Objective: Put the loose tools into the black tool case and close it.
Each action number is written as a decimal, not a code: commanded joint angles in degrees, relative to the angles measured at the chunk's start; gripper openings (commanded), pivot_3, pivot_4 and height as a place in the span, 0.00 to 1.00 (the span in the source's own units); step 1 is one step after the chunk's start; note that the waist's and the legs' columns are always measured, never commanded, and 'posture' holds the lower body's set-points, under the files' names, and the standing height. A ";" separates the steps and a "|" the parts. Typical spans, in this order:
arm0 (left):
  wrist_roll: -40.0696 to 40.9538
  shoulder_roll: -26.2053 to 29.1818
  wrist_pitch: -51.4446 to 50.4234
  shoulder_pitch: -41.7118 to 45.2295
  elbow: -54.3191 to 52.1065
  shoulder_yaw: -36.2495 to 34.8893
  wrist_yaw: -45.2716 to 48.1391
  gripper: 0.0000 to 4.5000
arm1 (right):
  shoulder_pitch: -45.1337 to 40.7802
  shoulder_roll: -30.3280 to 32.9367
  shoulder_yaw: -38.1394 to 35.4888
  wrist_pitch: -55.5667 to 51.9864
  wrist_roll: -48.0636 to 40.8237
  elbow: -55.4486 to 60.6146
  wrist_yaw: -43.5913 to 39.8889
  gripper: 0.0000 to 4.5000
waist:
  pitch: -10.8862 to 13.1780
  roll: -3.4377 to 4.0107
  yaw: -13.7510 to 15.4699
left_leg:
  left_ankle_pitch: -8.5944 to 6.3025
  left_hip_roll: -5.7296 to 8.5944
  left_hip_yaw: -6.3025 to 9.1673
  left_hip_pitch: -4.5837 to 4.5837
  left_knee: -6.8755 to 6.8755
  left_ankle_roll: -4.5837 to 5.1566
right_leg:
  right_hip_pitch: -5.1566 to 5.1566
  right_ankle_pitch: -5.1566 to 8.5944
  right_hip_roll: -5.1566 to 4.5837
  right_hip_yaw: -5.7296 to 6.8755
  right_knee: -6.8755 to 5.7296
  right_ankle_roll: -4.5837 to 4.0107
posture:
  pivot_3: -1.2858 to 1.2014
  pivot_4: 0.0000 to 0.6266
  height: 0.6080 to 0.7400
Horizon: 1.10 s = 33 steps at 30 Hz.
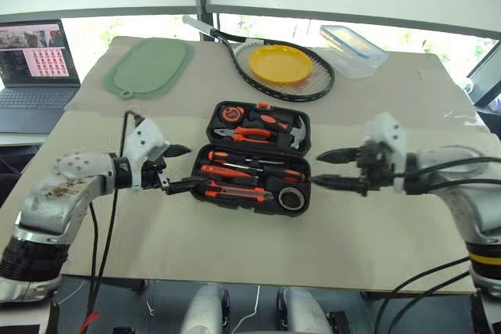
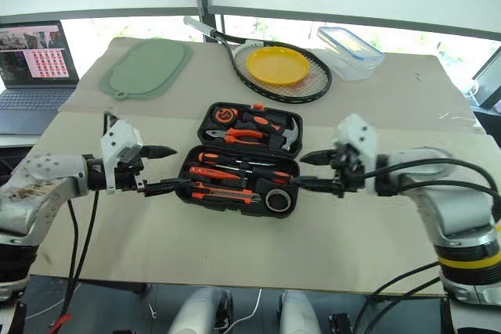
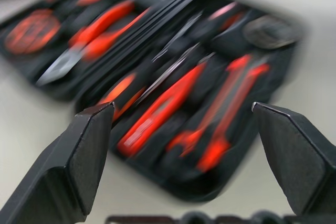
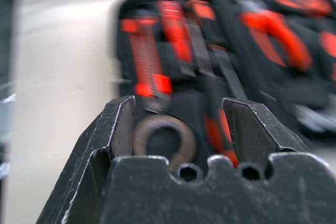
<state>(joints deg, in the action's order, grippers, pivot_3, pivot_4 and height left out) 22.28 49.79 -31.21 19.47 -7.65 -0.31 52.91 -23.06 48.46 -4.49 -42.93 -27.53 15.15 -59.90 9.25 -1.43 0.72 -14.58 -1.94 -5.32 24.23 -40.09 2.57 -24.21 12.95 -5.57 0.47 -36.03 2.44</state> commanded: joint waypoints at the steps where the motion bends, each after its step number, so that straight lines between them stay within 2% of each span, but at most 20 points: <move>1: -6.20 -1.13 5.55 0.01 4.14 0.40 -3.97 0.78 | 0.98 -1.33 -2.11 2.17 2.43 -5.41 4.94 0.31 | 0.00 0.00 0.00 | 0.00 0.00 -0.02 -0.02 0.01 0.00 | 0.01 0.00 -0.01 0.00 -0.01 0.00 | 0.52 0.24 0.99; 5: -10.09 -4.37 7.95 1.62 8.73 2.60 -6.49 0.44 | 1.51 -5.41 0.61 6.53 6.80 -10.91 9.81 0.01 | 0.00 0.01 -0.04 | 0.01 0.00 -0.08 -0.03 0.01 -0.01 | -0.01 -0.01 -0.01 -0.02 -0.04 -0.02 | 0.52 0.24 0.99; 10: -12.65 -8.64 9.52 2.86 11.17 4.89 -7.35 0.05 | 0.83 -10.01 4.93 10.92 11.42 -14.49 13.13 0.00 | 0.00 0.00 -0.03 | 0.01 0.00 -0.10 0.01 0.00 -0.01 | -0.04 -0.01 -0.01 -0.03 -0.05 -0.01 | 0.52 0.24 0.99; 11: -12.84 -9.35 9.59 3.38 11.69 4.95 -7.53 0.02 | 0.50 -10.49 5.78 11.44 11.97 -14.62 13.08 0.00 | 0.00 0.01 0.04 | 0.01 0.00 -0.09 0.02 -0.01 -0.02 | -0.04 -0.01 -0.01 -0.01 -0.05 -0.01 | 0.52 0.24 0.99; 17: -10.77 -12.51 8.01 4.23 9.84 5.15 -5.02 0.02 | -1.58 -11.88 9.53 12.49 13.33 -14.26 11.23 0.00 | 0.00 0.01 -0.06 | 0.02 -0.01 -0.05 0.03 -0.06 -0.01 | -0.03 -0.02 -0.02 0.00 -0.07 0.00 | 0.52 0.24 0.99; 25: -2.27 -9.02 4.23 -6.56 -6.64 4.92 6.13 0.02 | 3.51 -8.43 11.43 11.60 9.72 -3.16 3.43 0.00 | 0.00 0.01 -0.15 | -0.03 -0.04 -0.06 0.09 0.05 0.05 | -0.05 -0.02 -0.05 0.03 -0.04 0.01 | 0.52 0.24 0.99; 33: -5.18 -4.14 5.81 -18.27 -13.52 5.27 6.44 0.02 | 14.05 -3.43 9.39 9.96 7.78 7.69 0.52 0.00 | -0.04 0.07 -0.11 | -0.05 -0.04 -0.07 -0.05 0.22 0.06 | 0.00 0.03 -0.09 0.00 0.17 -0.01 | 0.52 0.24 0.99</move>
<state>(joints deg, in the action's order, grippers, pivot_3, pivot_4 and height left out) 15.80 46.60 -26.41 3.18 -17.06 1.58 57.31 -9.63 45.70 3.68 -33.71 -15.53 16.82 -56.49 9.21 -1.36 0.61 -14.63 -1.99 -5.39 24.15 -39.85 2.63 -24.19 12.98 -5.67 0.47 -35.86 2.43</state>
